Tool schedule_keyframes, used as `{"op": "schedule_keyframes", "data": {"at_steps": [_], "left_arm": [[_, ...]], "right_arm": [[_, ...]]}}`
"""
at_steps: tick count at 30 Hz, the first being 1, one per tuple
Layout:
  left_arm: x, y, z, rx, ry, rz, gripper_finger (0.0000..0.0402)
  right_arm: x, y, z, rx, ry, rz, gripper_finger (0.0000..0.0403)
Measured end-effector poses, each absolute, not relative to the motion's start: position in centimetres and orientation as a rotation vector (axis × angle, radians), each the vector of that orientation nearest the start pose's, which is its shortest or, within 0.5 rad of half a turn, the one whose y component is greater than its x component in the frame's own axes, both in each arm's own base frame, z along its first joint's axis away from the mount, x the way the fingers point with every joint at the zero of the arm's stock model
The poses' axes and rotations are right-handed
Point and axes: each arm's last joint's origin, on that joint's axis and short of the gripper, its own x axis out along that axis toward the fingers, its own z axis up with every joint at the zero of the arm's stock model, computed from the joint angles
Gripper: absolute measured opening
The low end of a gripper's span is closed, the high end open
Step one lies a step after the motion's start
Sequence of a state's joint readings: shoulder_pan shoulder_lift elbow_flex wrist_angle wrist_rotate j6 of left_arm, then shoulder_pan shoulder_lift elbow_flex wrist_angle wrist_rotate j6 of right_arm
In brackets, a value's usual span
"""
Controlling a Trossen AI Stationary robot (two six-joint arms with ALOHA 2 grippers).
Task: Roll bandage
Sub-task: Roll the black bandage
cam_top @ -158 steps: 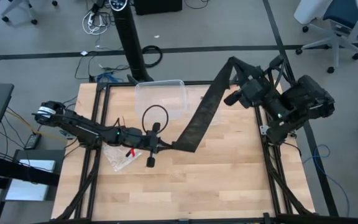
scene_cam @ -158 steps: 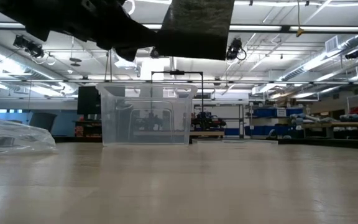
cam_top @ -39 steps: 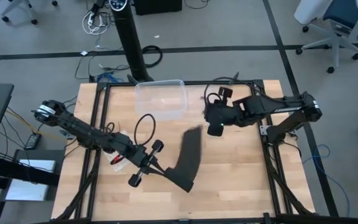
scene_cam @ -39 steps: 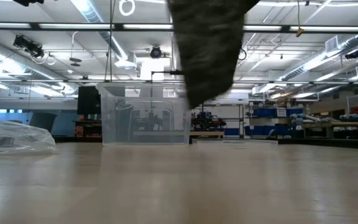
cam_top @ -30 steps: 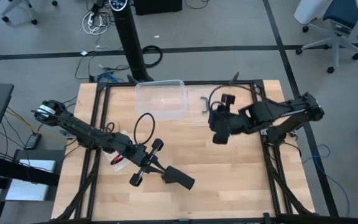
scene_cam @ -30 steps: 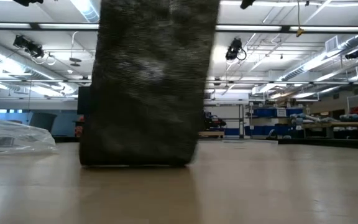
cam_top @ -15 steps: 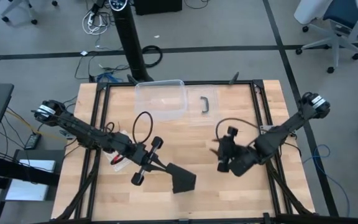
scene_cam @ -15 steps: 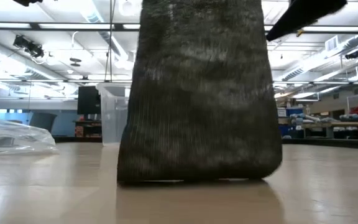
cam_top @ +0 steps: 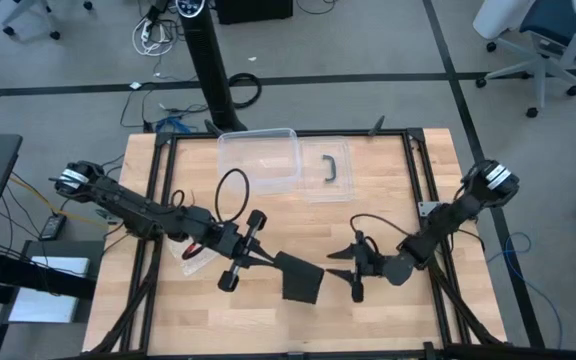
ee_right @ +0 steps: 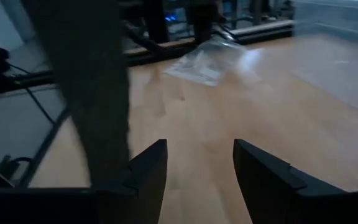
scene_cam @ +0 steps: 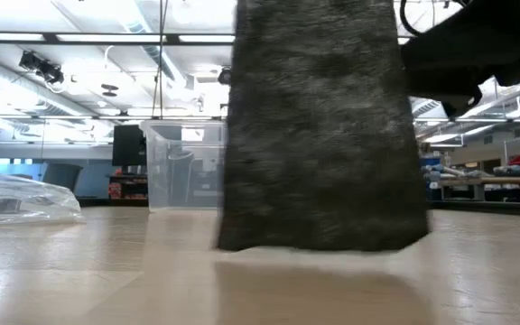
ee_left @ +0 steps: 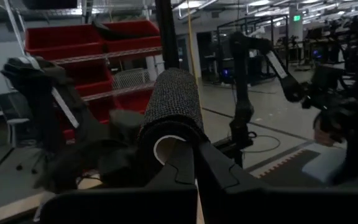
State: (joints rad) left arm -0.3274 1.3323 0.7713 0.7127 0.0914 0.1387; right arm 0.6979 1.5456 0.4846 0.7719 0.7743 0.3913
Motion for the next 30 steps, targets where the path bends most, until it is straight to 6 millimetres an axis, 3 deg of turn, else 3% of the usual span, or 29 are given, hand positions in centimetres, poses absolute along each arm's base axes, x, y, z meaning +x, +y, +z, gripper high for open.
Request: {"op": "schedule_keyframes", "data": {"at_steps": [9, 18, 30], "left_arm": [[28.2, -8.7, 29.9, 0.14, -0.151, -0.37, 0.0], [28.2, -8.6, 29.9, 0.14, -0.153, -0.365, 0.0], [28.2, -8.6, 30.0, 0.139, -0.155, -0.365, 0.0]], "right_arm": [[23.6, 17.3, 13.8, 0.2, 0.191, -0.088, 0.0184], [22.6, 17.5, 15.1, 0.234, 0.162, -0.067, 0.019], [22.1, 17.9, 14.4, 0.269, 0.206, -0.065, 0.0211]]}}
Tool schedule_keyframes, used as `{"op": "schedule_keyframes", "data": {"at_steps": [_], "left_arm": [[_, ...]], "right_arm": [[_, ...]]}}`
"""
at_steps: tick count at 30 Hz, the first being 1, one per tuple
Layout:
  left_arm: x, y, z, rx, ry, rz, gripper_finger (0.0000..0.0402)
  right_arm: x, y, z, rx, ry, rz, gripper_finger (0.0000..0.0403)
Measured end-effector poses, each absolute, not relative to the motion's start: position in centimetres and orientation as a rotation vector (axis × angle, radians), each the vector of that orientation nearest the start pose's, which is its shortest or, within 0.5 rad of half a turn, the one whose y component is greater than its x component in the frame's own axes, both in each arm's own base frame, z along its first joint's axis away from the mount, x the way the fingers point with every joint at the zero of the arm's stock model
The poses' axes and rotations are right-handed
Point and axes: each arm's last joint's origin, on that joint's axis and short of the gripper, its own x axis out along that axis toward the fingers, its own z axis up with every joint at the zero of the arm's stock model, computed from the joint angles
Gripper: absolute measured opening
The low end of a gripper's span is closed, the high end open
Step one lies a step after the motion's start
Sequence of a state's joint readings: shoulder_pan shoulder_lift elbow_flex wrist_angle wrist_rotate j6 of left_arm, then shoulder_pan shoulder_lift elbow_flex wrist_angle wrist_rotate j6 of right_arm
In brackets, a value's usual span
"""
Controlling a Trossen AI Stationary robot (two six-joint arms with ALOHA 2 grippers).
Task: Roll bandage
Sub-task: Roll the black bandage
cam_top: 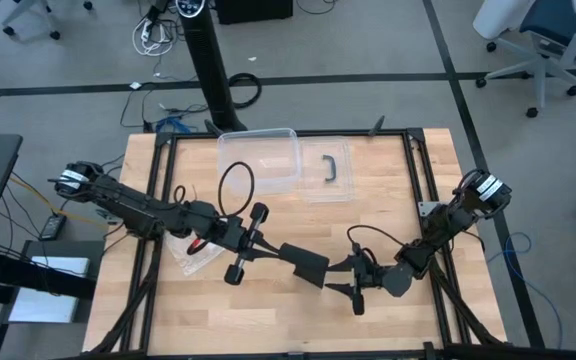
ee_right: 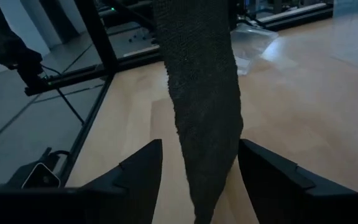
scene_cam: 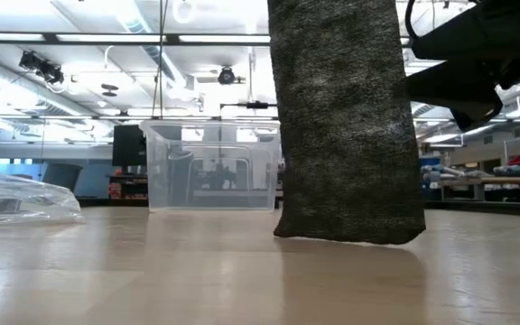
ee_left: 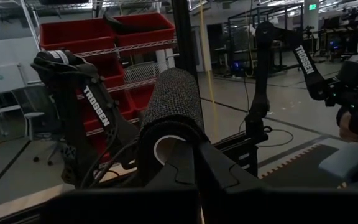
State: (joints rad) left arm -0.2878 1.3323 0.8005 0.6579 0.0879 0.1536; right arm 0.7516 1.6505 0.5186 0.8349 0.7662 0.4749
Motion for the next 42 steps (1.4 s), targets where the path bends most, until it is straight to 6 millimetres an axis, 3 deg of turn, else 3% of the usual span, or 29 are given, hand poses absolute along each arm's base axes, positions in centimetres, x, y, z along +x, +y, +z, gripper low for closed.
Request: {"op": "schedule_keyframes", "data": {"at_steps": [6, 19, 27, 42], "left_arm": [[28.2, -8.6, 30.0, 0.146, -0.157, -0.363, 0.0], [28.3, -8.4, 30.0, 0.166, -0.158, -0.345, 0.0], [28.3, -8.3, 29.9, 0.188, -0.152, -0.313, 0.0], [28.9, -6.7, 29.1, 0.203, -0.057, -0.207, 0.0]], "right_arm": [[22.7, 17.0, 14.1, 0.261, 0.228, -0.11, 0.0198], [23.0, 16.6, 14.0, 0.271, 0.248, -0.103, 0.0122], [23.3, 16.4, 13.9, 0.264, 0.266, -0.085, 0.001], [25.6, 18.9, 17.3, 0.216, 0.244, 0.13, 0.0001]]}}
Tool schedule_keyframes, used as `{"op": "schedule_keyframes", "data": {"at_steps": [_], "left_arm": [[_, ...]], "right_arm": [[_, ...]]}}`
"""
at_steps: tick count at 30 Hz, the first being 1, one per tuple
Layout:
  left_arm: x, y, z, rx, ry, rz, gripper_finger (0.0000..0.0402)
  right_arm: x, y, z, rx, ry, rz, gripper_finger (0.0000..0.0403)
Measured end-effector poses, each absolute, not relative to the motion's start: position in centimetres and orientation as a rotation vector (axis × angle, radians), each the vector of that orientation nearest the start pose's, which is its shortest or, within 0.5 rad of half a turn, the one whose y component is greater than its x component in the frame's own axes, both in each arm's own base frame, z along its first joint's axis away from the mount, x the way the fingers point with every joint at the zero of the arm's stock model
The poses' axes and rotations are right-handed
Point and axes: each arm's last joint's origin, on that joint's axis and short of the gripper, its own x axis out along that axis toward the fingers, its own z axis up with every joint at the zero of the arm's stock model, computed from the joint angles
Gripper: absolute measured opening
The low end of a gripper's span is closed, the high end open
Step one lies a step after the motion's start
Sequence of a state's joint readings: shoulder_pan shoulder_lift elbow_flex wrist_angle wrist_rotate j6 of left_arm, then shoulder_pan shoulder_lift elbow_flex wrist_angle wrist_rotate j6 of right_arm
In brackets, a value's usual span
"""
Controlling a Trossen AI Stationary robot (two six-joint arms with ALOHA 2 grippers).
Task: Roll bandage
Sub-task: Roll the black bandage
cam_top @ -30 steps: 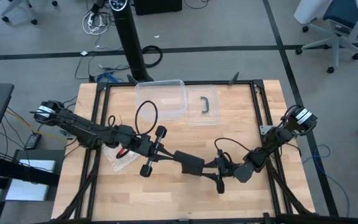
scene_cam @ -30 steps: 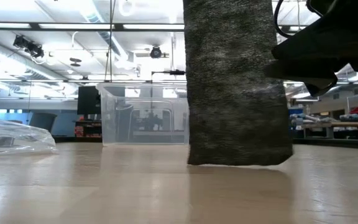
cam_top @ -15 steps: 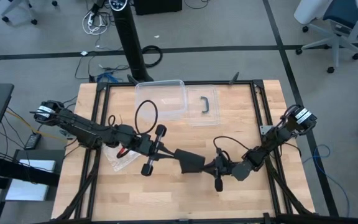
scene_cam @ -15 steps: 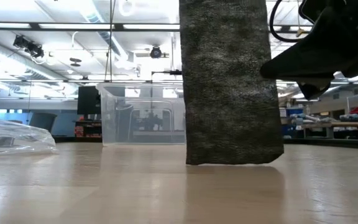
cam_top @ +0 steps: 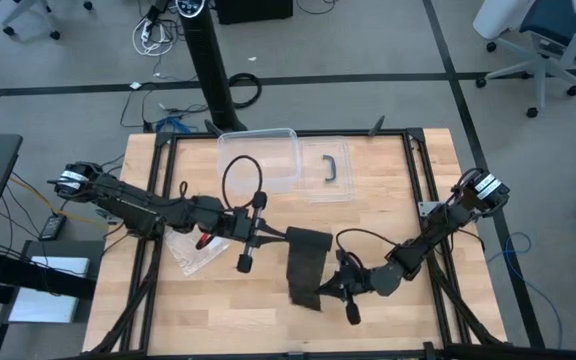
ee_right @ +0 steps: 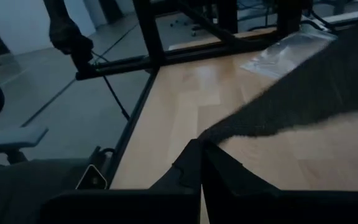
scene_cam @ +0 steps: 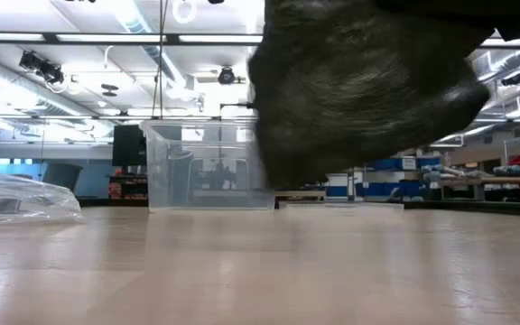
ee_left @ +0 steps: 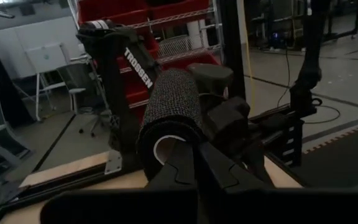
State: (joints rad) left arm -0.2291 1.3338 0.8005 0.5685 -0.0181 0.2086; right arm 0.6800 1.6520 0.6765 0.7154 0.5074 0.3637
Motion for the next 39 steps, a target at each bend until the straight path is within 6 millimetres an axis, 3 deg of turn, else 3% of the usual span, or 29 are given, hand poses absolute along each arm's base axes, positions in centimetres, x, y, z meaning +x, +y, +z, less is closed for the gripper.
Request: {"op": "schedule_keyframes", "data": {"at_steps": [7, 18, 28, 39], "left_arm": [[29.0, -5.9, 28.0, 0.256, 0.06, -0.096, 0.0], [28.7, -5.4, 26.5, 0.259, 0.136, -0.07, 0.0], [28.1, -5.3, 24.8, 0.218, 0.162, -0.054, 0.0], [28.1, -5.4, 23.9, 0.179, 0.173, -0.082, 0.0]], "right_arm": [[26.3, 19.8, 19.1, 0.159, 0.194, 0.159, 0.0001], [25.6, 20.3, 27.6, -0.1, 0.037, 0.099, 0.0], [23.4, 18.7, 33.8, -0.258, -0.067, -0.13, 0.0], [23.2, 16.2, 37.6, -0.385, -0.097, -0.289, 0.0]]}}
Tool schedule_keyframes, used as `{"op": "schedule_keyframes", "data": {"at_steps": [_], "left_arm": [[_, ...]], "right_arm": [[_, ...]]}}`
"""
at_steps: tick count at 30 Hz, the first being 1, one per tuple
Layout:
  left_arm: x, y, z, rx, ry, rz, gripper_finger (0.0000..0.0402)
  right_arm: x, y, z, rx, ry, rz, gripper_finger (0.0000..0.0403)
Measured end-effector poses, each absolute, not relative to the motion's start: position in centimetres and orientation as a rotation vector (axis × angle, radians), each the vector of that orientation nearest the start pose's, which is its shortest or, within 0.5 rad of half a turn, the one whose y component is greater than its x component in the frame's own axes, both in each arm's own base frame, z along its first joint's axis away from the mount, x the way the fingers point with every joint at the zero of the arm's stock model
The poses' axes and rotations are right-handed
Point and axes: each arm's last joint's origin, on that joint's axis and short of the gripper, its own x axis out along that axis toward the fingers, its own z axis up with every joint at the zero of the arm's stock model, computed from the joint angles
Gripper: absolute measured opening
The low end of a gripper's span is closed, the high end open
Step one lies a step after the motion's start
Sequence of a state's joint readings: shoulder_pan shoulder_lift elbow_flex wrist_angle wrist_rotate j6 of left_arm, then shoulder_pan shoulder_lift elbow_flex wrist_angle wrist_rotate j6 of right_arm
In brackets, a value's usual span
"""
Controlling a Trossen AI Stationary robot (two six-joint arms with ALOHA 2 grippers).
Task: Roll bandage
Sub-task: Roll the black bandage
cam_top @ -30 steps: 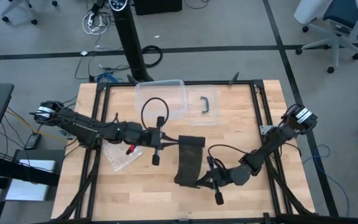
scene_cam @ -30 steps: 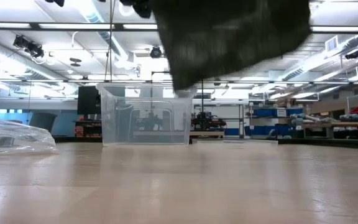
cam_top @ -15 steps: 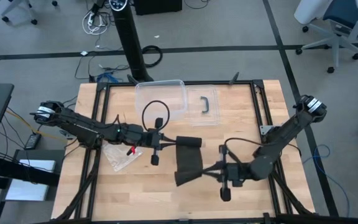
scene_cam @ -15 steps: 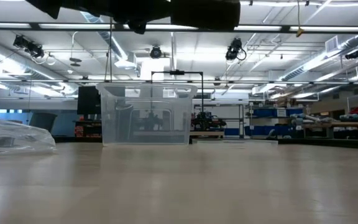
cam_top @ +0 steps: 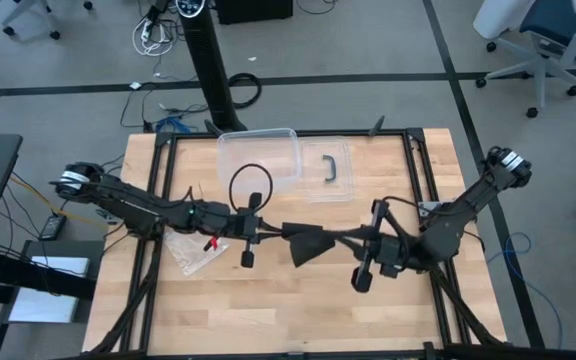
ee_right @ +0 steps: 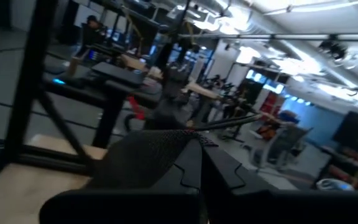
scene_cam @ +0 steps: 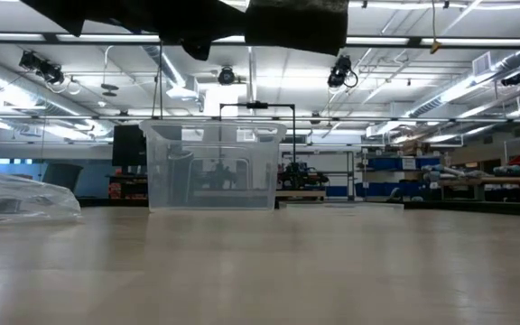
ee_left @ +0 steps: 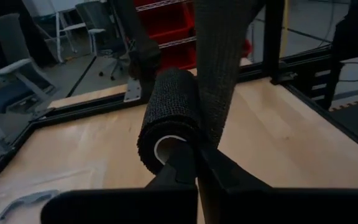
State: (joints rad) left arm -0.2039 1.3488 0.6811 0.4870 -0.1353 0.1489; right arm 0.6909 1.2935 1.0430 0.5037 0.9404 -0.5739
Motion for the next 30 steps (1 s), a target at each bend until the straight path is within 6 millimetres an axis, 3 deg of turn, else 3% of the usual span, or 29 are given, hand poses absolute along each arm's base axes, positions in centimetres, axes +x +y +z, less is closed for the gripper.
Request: {"op": "schedule_keyframes", "data": {"at_steps": [7, 13, 30], "left_arm": [[28.6, -6.2, 23.0, 0.149, 0.184, -0.14, 0.0], [29.0, -7.9, 22.6, 0.147, 0.164, -0.208, 0.0], [28.7, -11.7, 24.4, 0.16, 0.095, -0.317, 0.0]], "right_arm": [[23.5, 13.5, 38.6, -0.397, -0.091, -0.39, 0.0], [24.8, 11.0, 38.2, -0.424, -0.028, -0.498, 0.0], [26.8, 5.0, 33.9, -0.241, 0.273, -0.6, 0.0011]]}}
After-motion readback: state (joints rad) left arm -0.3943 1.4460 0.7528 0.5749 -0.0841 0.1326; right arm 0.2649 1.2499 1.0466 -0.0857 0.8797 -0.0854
